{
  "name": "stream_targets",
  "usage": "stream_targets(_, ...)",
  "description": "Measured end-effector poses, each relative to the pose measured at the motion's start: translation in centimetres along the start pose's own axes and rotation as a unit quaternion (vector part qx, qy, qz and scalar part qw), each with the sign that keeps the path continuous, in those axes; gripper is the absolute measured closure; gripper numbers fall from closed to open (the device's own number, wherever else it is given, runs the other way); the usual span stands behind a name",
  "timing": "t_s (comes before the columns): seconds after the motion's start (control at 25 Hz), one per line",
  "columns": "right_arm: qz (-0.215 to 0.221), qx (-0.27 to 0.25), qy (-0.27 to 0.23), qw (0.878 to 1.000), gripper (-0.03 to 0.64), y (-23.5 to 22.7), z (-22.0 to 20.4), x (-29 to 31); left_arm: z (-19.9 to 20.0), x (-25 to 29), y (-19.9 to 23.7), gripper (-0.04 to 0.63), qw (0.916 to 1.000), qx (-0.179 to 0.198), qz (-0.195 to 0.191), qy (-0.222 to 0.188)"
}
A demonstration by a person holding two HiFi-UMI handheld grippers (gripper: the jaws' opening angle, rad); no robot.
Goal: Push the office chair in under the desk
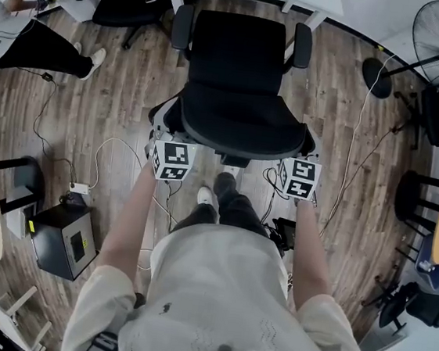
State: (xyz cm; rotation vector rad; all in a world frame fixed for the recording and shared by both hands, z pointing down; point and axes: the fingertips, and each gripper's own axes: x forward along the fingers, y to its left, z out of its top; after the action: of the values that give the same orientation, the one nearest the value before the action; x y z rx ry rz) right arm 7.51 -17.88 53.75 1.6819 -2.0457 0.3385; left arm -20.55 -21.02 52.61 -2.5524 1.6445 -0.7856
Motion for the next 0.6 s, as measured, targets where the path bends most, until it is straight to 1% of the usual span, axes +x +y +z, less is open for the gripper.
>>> stream_targets(0.6, 0.000, -0.002, -0.001, 1.000, 0.374, -2.5, 1.9, 4.5, 1.6, 5.0, 1.0, 0.376, 1.0000, 0.001, 0.006, 0.001)
